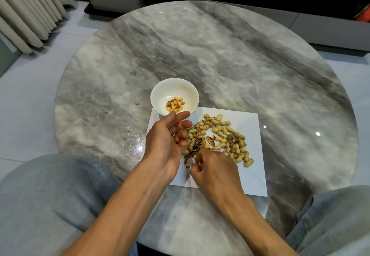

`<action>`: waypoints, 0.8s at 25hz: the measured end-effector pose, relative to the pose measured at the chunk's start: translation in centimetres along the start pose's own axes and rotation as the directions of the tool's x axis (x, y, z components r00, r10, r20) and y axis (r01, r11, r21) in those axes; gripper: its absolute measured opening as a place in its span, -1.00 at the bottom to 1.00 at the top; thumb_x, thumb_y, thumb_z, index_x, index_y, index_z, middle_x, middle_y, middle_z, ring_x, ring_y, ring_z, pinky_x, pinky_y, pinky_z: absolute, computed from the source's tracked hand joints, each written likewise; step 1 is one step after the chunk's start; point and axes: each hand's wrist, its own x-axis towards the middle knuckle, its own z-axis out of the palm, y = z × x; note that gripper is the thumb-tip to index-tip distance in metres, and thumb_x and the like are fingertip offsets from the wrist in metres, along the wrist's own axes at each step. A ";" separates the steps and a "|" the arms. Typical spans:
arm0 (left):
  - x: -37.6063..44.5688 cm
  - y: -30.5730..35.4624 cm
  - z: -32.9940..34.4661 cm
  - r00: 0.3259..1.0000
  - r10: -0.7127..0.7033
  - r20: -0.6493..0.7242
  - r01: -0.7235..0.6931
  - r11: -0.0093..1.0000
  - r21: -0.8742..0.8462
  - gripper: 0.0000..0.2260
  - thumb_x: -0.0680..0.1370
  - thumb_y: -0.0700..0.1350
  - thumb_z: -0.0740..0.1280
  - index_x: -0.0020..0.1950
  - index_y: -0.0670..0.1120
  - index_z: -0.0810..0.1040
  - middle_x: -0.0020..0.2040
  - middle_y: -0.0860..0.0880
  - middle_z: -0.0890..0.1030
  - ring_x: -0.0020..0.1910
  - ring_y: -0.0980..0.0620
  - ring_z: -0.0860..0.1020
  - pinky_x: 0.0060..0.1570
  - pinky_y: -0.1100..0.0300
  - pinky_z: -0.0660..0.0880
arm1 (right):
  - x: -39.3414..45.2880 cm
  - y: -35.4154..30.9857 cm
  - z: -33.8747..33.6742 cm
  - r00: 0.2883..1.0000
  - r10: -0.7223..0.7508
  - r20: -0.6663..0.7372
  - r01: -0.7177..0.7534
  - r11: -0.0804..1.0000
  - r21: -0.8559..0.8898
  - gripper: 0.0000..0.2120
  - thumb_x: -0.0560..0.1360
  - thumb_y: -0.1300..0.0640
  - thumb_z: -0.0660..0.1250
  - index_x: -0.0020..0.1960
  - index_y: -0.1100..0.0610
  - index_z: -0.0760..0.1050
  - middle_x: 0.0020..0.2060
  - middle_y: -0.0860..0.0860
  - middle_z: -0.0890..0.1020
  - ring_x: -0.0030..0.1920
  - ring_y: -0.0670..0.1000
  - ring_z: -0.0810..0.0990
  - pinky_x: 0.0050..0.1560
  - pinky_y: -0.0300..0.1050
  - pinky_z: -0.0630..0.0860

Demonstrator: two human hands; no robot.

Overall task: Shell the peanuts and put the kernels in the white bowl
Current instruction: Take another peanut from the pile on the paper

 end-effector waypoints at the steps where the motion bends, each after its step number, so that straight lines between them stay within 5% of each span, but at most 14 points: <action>1: 0.0 0.0 0.0 1.000 0.002 -0.001 -0.002 1.000 0.004 -0.72 0.65 -0.09 0.21 0.06 -0.22 0.64 -0.29 -0.07 0.58 -0.46 0.12 0.36 -0.52 0.32 0.26 | -0.1 0.0 -0.2 1.000 0.018 0.020 -0.019 1.000 0.010 -0.93 0.44 0.14 0.27 -0.18 0.10 0.51 -0.34 0.01 0.58 -0.31 0.08 0.51 -0.37 -0.08 0.35; 3: -0.1 0.0 0.0 1.000 0.005 -0.005 -0.005 1.000 0.009 -0.72 0.65 -0.09 0.21 0.06 -0.23 0.65 -0.29 -0.07 0.58 -0.46 0.12 0.36 -0.51 0.32 0.26 | -0.1 0.0 -0.9 0.996 0.078 0.045 -0.082 0.990 0.114 -0.96 0.42 0.15 0.33 -0.21 0.08 0.53 -0.38 -0.03 0.58 -0.32 0.01 0.53 -0.35 -0.08 0.41; 5: -0.1 0.0 0.1 1.000 0.005 -0.007 -0.005 1.000 0.012 -0.72 0.65 -0.09 0.22 0.06 -0.23 0.65 -0.28 -0.08 0.58 -0.45 0.12 0.36 -0.51 0.32 0.27 | 0.3 0.0 -2.3 0.973 0.212 0.095 -0.233 0.875 0.424 -0.90 0.39 0.22 0.41 -0.27 0.08 0.56 -0.47 -0.06 0.55 -0.41 -0.06 0.51 -0.36 -0.12 0.46; 8: -0.1 -0.1 0.2 1.000 0.003 -0.007 -0.003 1.000 0.013 -0.72 0.65 -0.08 0.22 0.06 -0.23 0.65 -0.29 -0.07 0.59 -0.44 0.12 0.37 -0.52 0.33 0.27 | 1.1 0.4 -4.9 0.899 0.297 0.323 -0.420 0.370 0.829 -0.85 0.44 0.41 0.35 -0.22 0.21 0.61 -0.44 0.11 0.56 -0.45 0.03 0.50 -0.44 -0.11 0.52; 10: -0.2 -0.1 0.2 1.000 0.000 -0.004 0.000 1.000 0.017 -0.72 0.65 -0.08 0.22 0.05 -0.23 0.66 -0.28 -0.07 0.59 -0.44 0.12 0.38 -0.52 0.33 0.28 | 1.4 0.6 -5.8 0.877 0.244 0.414 -0.444 0.081 0.893 -0.83 0.48 0.44 0.31 -0.13 0.27 0.65 -0.38 0.17 0.56 -0.42 0.05 0.52 -0.41 -0.13 0.56; 12: -0.3 -0.1 0.2 1.000 -0.001 -0.004 0.001 1.000 0.016 -0.72 0.65 -0.08 0.22 0.04 -0.22 0.66 -0.27 -0.08 0.60 -0.42 0.11 0.41 -0.49 0.32 0.32 | 1.5 0.8 -6.0 0.866 0.216 0.451 -0.445 -0.081 0.892 -0.84 0.48 0.43 0.32 -0.05 0.29 0.66 -0.33 0.17 0.60 -0.37 0.03 0.57 -0.34 -0.15 0.61; 16: -0.4 -0.1 0.3 1.000 -0.014 -0.003 0.014 1.000 -0.027 -0.68 0.67 -0.06 0.19 0.06 -0.24 0.65 -0.21 -0.12 0.66 -0.28 0.05 0.59 -0.34 0.30 0.52 | 1.7 0.5 -6.4 0.886 0.220 0.408 -0.402 -0.075 0.913 -0.82 0.46 0.38 0.39 0.05 0.29 0.65 -0.22 0.18 0.69 -0.30 0.01 0.64 -0.22 -0.18 0.66; 20: -0.5 0.0 0.4 0.999 -0.028 -0.026 0.026 0.996 -0.088 -0.67 0.67 -0.06 0.18 0.08 -0.27 0.63 -0.06 -0.20 0.70 -0.12 -0.03 0.69 -0.16 0.23 0.63 | 4.9 -1.6 -7.8 0.964 0.197 0.178 -0.215 0.185 0.959 -0.85 0.54 0.33 0.37 0.06 0.21 0.66 -0.21 0.12 0.70 -0.26 -0.02 0.64 -0.16 -0.17 0.62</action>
